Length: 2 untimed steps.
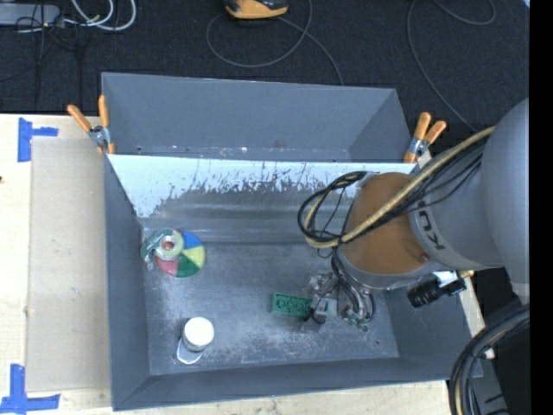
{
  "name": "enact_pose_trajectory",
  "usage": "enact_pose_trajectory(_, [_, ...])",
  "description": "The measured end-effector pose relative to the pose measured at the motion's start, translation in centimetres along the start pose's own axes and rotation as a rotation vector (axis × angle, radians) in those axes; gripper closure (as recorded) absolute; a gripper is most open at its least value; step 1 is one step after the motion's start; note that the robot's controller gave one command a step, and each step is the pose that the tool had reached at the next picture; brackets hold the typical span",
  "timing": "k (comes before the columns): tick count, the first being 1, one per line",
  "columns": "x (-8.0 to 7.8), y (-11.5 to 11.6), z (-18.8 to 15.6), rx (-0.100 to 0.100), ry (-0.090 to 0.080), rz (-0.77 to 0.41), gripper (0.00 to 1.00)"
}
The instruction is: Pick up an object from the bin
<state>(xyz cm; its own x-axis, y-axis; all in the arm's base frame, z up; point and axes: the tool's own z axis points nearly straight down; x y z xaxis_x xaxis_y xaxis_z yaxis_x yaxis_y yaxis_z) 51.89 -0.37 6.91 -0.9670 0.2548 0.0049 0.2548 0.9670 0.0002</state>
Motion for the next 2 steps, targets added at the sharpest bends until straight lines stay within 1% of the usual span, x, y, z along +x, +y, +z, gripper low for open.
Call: enact_pose_trajectory(2, [0.06,-0.01,-0.20,0.000,0.001,-0.001,1.00])
